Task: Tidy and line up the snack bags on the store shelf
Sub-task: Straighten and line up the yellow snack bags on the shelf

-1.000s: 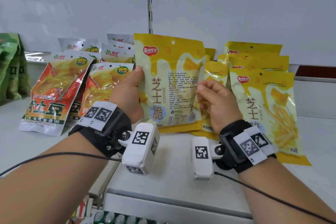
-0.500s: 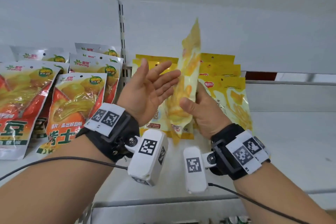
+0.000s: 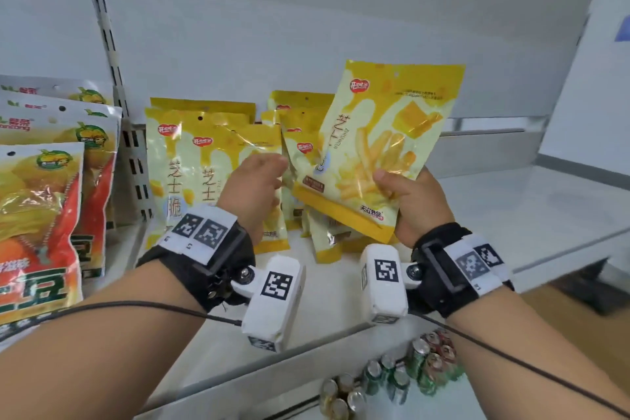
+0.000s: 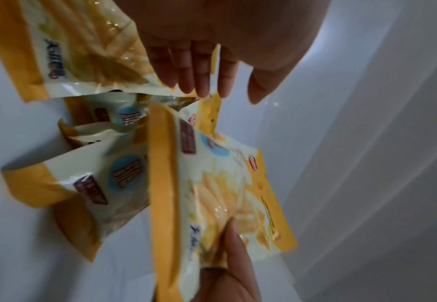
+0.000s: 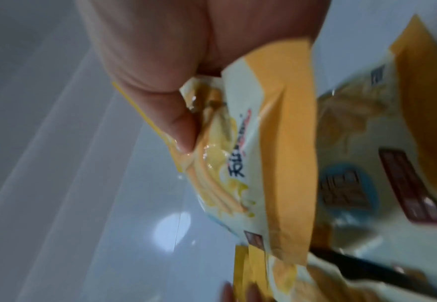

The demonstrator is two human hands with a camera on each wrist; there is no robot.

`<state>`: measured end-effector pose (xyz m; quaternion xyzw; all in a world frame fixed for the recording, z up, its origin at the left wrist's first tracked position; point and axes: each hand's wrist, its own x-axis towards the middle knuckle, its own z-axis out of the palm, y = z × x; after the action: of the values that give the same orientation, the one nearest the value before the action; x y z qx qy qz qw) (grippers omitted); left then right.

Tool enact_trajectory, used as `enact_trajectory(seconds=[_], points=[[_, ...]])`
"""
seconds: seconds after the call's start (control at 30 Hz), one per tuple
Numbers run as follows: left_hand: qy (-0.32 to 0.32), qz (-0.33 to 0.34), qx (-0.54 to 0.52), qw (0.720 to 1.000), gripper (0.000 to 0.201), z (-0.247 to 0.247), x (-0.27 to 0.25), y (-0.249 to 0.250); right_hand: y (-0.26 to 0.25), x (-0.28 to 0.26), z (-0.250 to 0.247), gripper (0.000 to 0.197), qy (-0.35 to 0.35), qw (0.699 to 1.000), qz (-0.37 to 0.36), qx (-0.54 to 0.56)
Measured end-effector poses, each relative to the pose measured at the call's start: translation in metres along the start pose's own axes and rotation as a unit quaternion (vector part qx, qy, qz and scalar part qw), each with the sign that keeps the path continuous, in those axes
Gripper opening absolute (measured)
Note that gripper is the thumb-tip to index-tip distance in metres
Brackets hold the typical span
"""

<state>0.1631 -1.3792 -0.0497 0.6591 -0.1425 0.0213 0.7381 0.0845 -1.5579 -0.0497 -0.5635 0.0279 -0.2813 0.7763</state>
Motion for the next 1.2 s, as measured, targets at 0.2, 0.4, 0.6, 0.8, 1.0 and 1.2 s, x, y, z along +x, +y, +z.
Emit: enact_trajectory(seconds=[0.2,0.4,0.6,0.8,1.0,1.2], points=[[0.014,-0.086,0.151,0.985,0.064,0.025,0.016,-0.035,-0.012,0.028,-0.06,0.023,0.142,0.988,-0.002,0.054],[0.043,-0.089,0.135,0.986,0.033,0.052,0.021,-0.047,-0.006,0.078,-0.107,0.038,0.301,0.953,0.026,0.008],[0.077,-0.072,0.083,0.991,0.013,0.071,0.023,-0.051,0.009,0.127,-0.143,0.014,0.198,0.932,0.145,-0.266],[0.104,-0.044,0.059,0.992,0.012,0.093,0.026,-0.047,0.0,0.145,-0.157,0.076,0.288,0.868,0.141,-0.379],[0.097,-0.043,0.039,0.994,0.024,0.118,0.029,-0.048,0.01,0.146,-0.137,0.026,0.1,0.957,0.009,-0.273],[0.07,-0.036,0.004,0.997,0.038,0.127,0.033,-0.047,0.015,0.143,-0.115,0.021,-0.057,0.994,0.082,-0.05]])
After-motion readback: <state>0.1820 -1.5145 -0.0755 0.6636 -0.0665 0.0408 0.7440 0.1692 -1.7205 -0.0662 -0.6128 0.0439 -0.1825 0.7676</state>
